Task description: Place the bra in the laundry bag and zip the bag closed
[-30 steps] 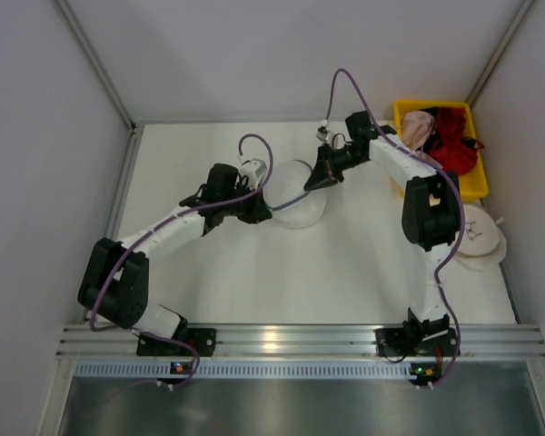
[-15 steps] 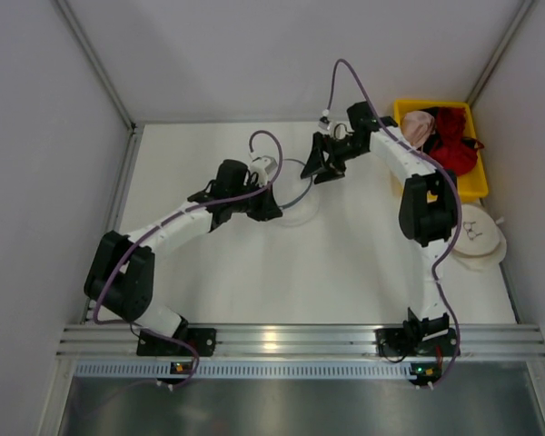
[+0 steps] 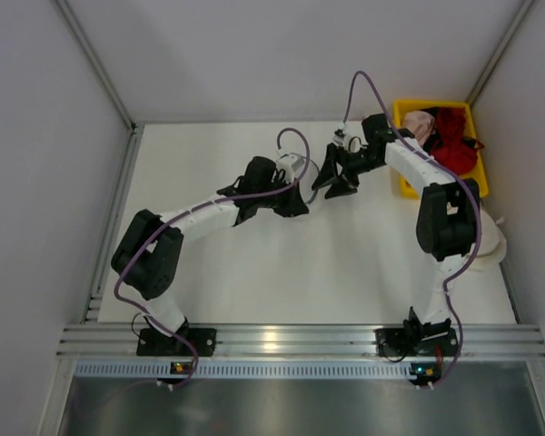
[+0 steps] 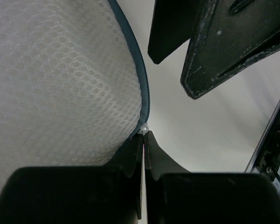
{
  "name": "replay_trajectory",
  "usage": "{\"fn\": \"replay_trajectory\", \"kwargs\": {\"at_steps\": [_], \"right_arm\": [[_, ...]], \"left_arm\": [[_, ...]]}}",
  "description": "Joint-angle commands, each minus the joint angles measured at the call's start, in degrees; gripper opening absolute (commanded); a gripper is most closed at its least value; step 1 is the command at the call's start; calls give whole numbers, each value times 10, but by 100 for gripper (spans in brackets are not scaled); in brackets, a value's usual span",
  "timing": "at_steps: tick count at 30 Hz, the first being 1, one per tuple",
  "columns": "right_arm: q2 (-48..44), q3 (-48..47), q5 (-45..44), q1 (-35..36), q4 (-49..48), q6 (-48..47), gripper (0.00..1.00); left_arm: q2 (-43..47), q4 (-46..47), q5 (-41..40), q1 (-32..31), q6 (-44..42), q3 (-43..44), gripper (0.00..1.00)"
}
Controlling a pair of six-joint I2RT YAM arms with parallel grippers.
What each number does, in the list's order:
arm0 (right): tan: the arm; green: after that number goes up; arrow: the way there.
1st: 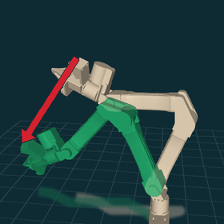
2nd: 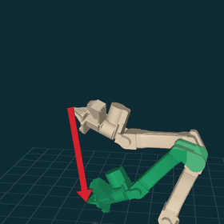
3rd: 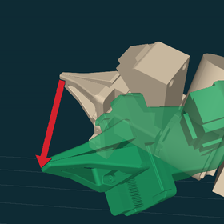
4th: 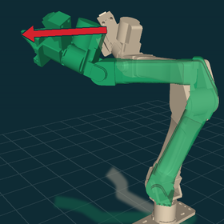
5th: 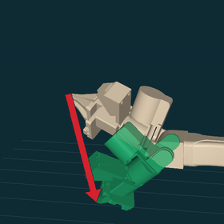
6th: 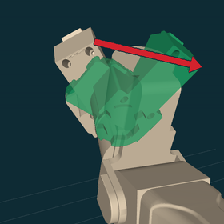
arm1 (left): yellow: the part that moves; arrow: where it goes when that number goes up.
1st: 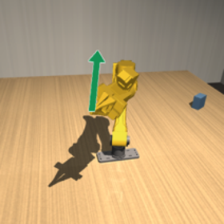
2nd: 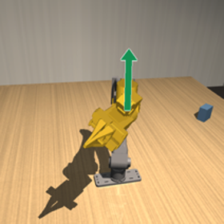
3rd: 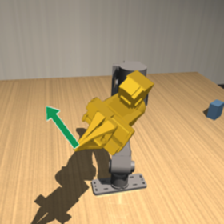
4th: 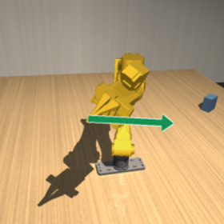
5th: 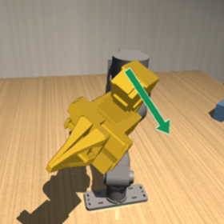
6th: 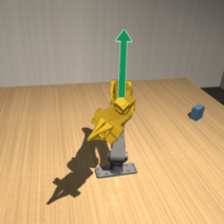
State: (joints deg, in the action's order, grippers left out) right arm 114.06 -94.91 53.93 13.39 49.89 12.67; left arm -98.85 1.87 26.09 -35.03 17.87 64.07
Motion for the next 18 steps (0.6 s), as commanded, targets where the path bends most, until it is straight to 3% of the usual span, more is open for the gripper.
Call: {"fn": "replay_trajectory", "kwargs": {"at_steps": [1, 5, 6, 11, 18], "right_arm": [[5, -6, 30, 15, -50, 39, 72], [31, -31, 31, 37, -57, 48, 50], [35, -43, 31, 42, -57, 48, 37], [54, -73, 21, 40, -46, 44, 0], [63, -91, 11, 26, -25, 10, 0]], "left_arm": [[-8, 52, 2, -4, 13, 30, 0], [-3, 54, -2, -4, 13, 28, 0], [0, 54, -2, -4, 10, 26, 0], [33, 46, -11, -1, -3, -9, 0], [82, 4, -3, 52, 3, -67, 0]]}}
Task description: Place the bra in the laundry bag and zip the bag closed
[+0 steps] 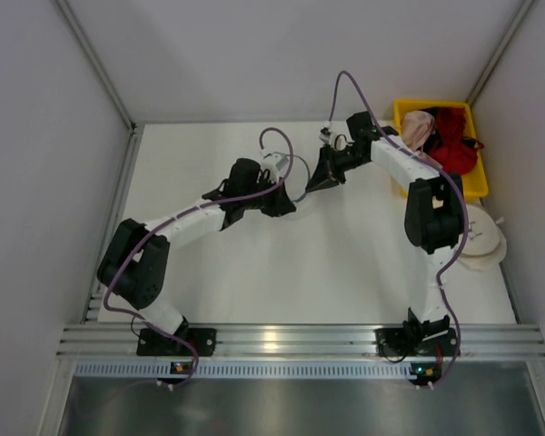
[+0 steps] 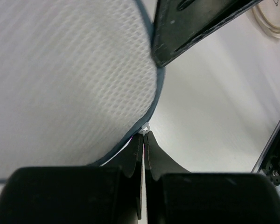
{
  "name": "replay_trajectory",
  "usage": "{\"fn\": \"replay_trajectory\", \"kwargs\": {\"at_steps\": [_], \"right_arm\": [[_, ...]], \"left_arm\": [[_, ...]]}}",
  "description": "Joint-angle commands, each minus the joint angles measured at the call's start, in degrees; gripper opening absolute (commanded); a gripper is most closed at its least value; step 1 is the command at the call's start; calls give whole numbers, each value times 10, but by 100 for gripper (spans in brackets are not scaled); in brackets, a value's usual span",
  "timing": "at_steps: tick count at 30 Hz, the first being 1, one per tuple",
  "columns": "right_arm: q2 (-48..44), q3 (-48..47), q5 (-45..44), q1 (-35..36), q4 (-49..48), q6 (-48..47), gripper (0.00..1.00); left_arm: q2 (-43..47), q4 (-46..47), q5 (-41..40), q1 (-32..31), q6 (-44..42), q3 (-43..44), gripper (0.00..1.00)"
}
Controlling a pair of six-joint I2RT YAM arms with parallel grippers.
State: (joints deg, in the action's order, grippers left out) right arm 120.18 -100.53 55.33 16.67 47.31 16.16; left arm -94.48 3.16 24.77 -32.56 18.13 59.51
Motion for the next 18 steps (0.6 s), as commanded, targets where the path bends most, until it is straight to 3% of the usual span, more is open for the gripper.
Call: {"fn": "replay_trajectory", "kwargs": {"at_steps": [1, 13, 15, 17, 18], "right_arm": [[5, -37, -5, -8, 4, -30, 0], [46, -125, -53, -21, 35, -91, 0], [48, -137, -69, -21, 37, -93, 23], [44, -143, -83, -21, 42, -92, 58], [35, -143, -89, -22, 45, -92, 64]], "left_arm": [[48, -19, 12, 35, -2, -28, 0], [83, -57, 23, 66, -47, -62, 0], [76, -52, 26, 65, -38, -54, 0], [69, -39, 28, 65, -21, -44, 0], [59, -37, 26, 63, -17, -38, 0]]}}
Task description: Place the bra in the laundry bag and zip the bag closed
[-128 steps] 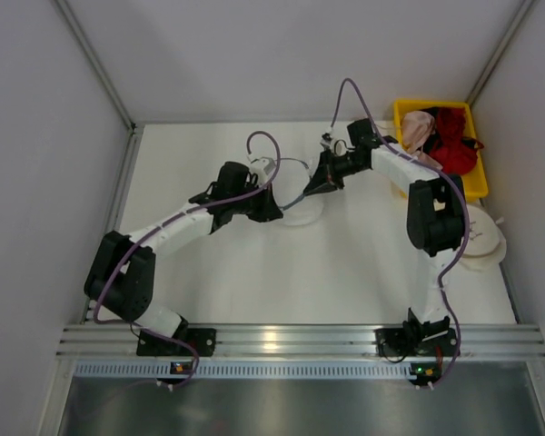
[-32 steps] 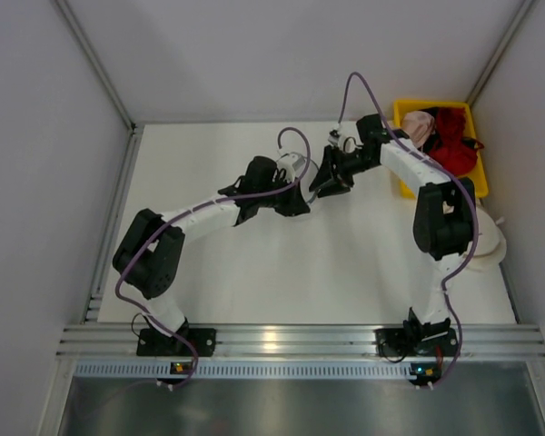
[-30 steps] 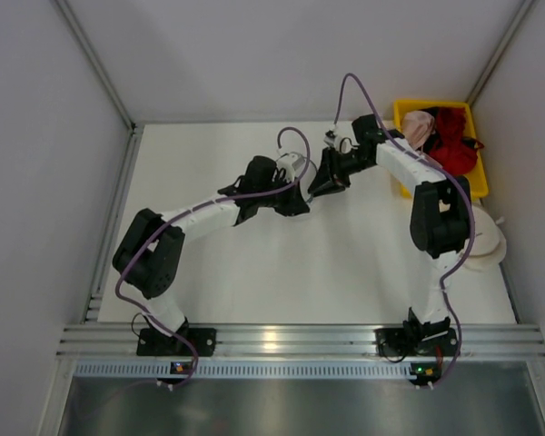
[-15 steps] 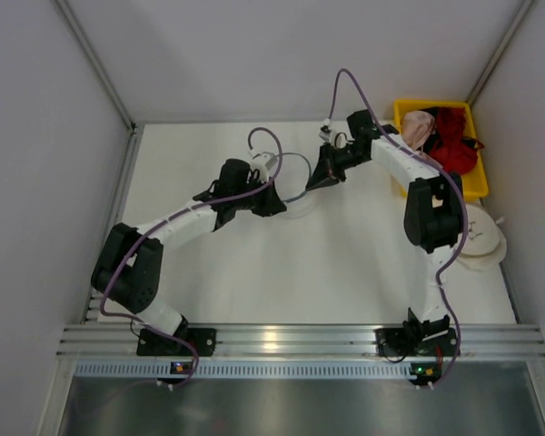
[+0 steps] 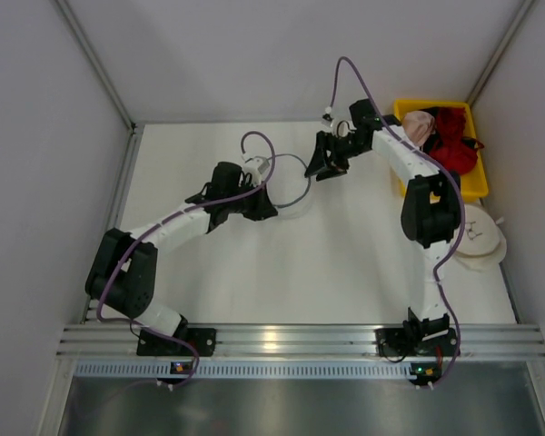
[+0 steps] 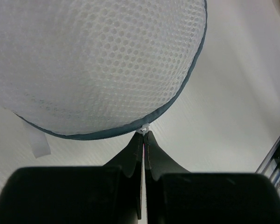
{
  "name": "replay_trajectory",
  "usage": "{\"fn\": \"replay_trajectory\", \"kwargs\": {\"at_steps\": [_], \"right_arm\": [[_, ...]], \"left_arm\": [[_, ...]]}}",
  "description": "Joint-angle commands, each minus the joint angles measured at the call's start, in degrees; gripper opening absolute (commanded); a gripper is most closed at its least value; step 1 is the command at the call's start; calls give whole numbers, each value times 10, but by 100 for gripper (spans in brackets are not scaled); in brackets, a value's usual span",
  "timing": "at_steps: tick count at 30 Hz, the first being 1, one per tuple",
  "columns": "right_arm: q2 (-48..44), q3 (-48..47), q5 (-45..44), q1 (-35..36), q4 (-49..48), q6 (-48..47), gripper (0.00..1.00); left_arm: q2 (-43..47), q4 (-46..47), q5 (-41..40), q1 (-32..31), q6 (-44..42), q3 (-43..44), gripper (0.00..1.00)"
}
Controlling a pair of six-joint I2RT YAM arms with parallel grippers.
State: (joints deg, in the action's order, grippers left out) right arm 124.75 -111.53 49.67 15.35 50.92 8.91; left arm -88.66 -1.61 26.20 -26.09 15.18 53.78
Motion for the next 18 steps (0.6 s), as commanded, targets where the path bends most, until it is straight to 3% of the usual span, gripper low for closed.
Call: {"fn": "replay_trajectory", "kwargs": {"at_steps": [1, 4, 18], "right_arm": [[-14, -30, -41, -9, 21, -20, 69], [-38, 3, -36, -14, 30, -17, 73], [-86, 113, 33, -68, -20, 89, 71]], "left_arm": [[-5, 11, 11, -5, 20, 36, 0], [-34, 41, 10, -19, 34, 70, 0], [-127, 84, -3, -78, 103, 151, 0]]}}
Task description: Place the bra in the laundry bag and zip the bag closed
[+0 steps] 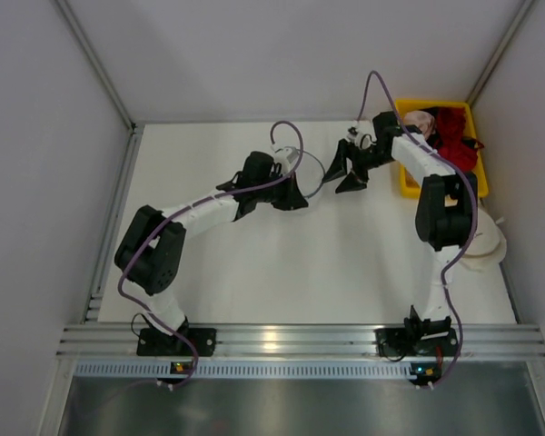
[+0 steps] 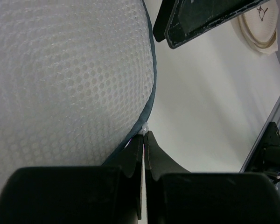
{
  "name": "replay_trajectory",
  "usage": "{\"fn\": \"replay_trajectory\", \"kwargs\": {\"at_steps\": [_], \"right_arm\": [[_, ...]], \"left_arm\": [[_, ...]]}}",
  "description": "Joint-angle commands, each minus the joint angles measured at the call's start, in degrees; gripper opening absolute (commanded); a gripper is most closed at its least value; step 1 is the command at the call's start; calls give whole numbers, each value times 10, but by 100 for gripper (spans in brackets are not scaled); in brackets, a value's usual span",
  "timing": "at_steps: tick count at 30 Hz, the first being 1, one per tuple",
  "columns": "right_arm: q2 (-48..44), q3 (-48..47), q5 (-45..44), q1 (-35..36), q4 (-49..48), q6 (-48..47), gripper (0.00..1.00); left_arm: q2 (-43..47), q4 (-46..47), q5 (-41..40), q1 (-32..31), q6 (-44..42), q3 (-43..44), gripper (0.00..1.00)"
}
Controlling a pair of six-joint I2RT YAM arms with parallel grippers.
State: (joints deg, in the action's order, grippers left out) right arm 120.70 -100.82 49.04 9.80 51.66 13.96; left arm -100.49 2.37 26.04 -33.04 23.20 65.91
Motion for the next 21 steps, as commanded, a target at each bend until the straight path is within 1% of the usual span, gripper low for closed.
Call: {"fn": "replay_trajectory", "kwargs": {"at_steps": [1, 3, 7, 9, 12, 15, 16, 18, 19, 21], "right_arm": [[-47, 18, 61, -10, -35, 48, 70], [-44, 28, 87, -7, -50, 66, 68], [-29, 36, 103, 13, -76, 83, 61], [-21, 37, 113, 23, -86, 96, 60], [-11, 33, 114, 43, -91, 96, 55], [-2, 27, 104, 50, -96, 97, 35], [1, 24, 100, 49, -95, 95, 21], [4, 13, 94, 46, -91, 93, 11], [6, 10, 92, 44, -90, 92, 0], [7, 3, 84, 40, -87, 85, 0]], "left_arm": [[-11, 47, -2, -12, 25, 33, 0], [-22, 48, -6, -16, 32, 43, 0], [-30, 51, -8, -19, 40, 48, 0], [-31, 51, -11, -20, 41, 48, 0], [-30, 51, -10, -21, 39, 48, 0], [-21, 49, -13, -21, 28, 41, 0], [-14, 46, -18, -21, 26, 37, 0], [-5, 26, -23, -20, 18, 27, 0], [0, 19, -25, -19, 15, 23, 0], [21, 8, -30, -15, 11, -2, 0]]}}
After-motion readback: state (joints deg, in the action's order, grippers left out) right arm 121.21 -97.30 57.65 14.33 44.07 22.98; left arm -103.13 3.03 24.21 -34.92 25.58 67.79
